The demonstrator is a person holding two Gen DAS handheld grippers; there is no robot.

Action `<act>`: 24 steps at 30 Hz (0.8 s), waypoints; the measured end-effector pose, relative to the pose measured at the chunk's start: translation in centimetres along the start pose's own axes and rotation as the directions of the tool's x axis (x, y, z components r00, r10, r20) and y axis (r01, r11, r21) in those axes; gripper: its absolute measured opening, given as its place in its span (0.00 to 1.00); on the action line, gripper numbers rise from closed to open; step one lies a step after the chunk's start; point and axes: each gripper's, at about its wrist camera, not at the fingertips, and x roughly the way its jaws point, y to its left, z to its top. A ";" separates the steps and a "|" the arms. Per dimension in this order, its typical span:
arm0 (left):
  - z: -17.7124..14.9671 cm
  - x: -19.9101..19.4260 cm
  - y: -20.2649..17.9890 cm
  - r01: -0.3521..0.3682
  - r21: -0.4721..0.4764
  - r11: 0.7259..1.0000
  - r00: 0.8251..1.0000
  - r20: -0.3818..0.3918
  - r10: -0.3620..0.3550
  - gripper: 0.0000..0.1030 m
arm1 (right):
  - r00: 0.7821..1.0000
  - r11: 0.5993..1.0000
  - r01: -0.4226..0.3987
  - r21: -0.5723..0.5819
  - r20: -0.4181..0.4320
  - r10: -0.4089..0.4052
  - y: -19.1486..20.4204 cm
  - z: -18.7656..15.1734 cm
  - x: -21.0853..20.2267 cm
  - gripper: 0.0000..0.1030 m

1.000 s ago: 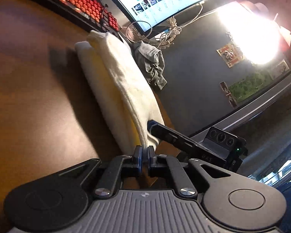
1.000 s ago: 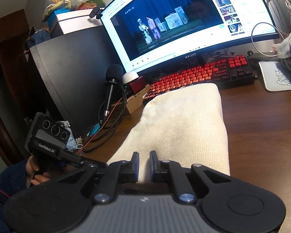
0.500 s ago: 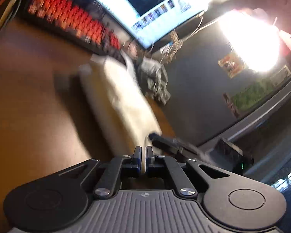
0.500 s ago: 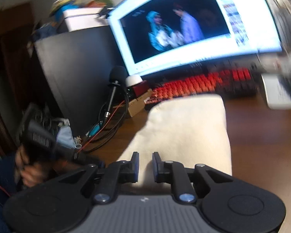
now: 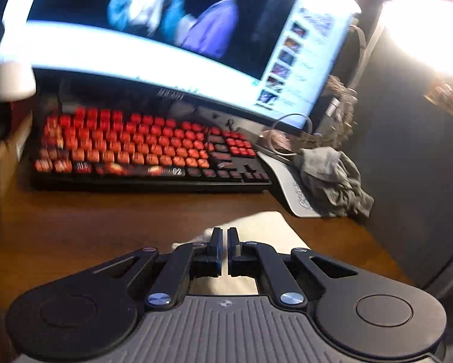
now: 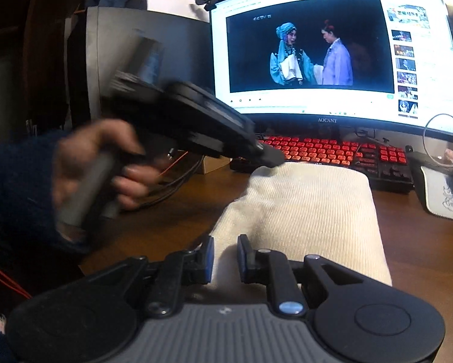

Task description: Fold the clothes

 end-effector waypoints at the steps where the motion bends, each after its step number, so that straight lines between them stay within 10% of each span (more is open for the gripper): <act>1: 0.0 0.5 0.4 -0.004 -0.010 1.000 1.000 -0.004 0.004 0.01 | 1.000 1.000 -0.003 0.009 0.002 0.003 -0.1 0.0 0.0 0.15; 13: 0.6 0.3 0.4 -0.078 -0.029 0.997 0.996 0.036 0.079 0.02 | 0.999 0.999 -0.032 0.013 -0.002 0.032 0.4 -0.3 -1.4 0.15; 24: -2.1 -1.6 -4.6 0.062 0.105 0.993 0.998 -0.039 -0.058 0.02 | 0.986 0.987 0.156 -0.025 0.066 -0.154 -2.3 2.1 -1.2 0.15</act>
